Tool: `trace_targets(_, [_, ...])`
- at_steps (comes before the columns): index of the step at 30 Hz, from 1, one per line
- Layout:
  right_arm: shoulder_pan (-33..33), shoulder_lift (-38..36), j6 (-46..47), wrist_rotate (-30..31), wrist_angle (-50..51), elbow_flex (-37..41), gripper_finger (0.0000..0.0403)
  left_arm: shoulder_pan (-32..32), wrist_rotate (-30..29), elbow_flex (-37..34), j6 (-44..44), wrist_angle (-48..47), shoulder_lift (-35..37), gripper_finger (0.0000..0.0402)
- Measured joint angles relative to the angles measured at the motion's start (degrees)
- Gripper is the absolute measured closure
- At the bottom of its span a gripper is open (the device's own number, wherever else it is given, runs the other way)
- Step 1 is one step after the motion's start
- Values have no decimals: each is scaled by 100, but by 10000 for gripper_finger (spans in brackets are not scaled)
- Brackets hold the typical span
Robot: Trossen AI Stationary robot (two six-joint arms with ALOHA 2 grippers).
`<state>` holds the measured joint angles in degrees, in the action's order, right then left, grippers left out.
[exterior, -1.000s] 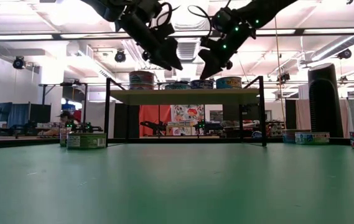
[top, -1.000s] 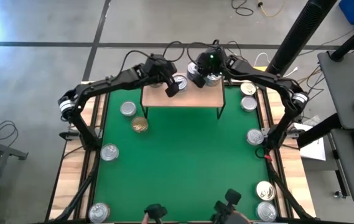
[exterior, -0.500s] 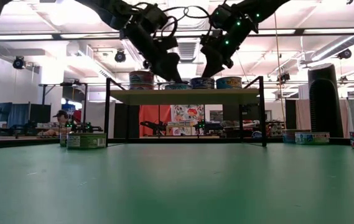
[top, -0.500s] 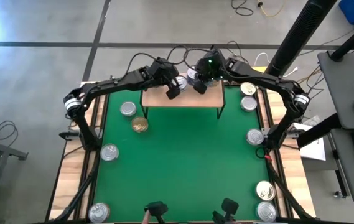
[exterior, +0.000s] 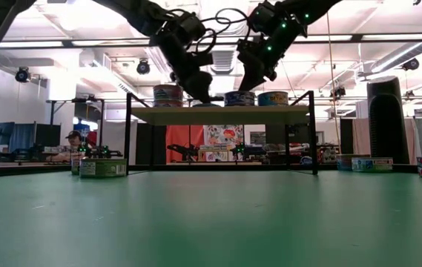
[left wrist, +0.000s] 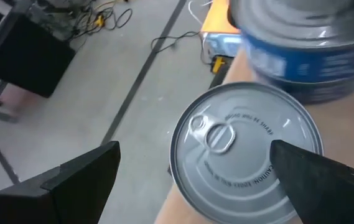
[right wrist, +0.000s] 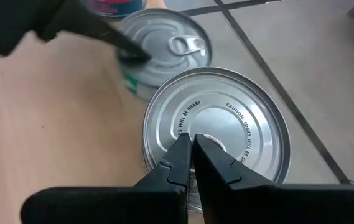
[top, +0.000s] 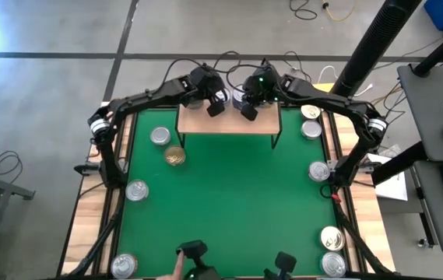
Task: Stack canned seafood by type on shelf
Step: Put the green blue tuna can on the shelf
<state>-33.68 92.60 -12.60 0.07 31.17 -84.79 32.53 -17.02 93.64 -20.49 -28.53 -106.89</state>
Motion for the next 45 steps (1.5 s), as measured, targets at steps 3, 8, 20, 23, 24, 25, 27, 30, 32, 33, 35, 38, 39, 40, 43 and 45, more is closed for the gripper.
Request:
trace_targets(3, [36,-2,-11,-4,17,0,390,87,0,18,31,-62,0,2])
trace_targets(8, [60,-31,-91,-13,40,7,390,110,-9,14,127,-122,0,2])
trace_targets(20, [58,-55,-153,-17,42,11,390,-84,62,16,284,-385,11,2])
trace_targets(23, [58,-55,-153,-15,8,11,390,-102,78,28,284,-429,13,2])
trace_targets(24, [58,-55,-153,-13,4,11,390,-102,87,35,284,-441,13,2])
trace_targets(25, [58,-55,-153,-8,1,11,390,-102,89,37,284,-446,13,2])
trace_targets(27, [58,-55,-183,117,1,11,390,-102,90,53,284,-473,17,2])
trace_targets(30, [58,-57,-293,608,3,11,390,-103,103,53,280,-533,46,2])
trace_targets(32, [30,-55,-299,743,3,15,390,-105,90,49,282,-539,66,2])
trace_targets(33, [13,-55,-302,742,-8,15,390,-105,88,46,282,-541,72,2])
trace_targets(35, [3,-53,-300,747,-34,15,390,-105,84,40,282,-535,101,2])
trace_targets(38, [3,-16,-297,766,-142,16,390,-128,61,24,358,-514,173,2])
trace_targets(39, [3,5,-297,764,-207,17,390,-147,61,17,409,-512,209,2])
trace_targets(40, [4,28,-296,758,-269,17,390,-173,61,16,452,-512,244,2])
trace_targets(43, [5,92,-283,623,-378,17,390,-267,60,16,504,-469,403,2])
trace_targets(45, [1,130,-228,478,-400,11,390,-334,55,16,515,-444,492,2])
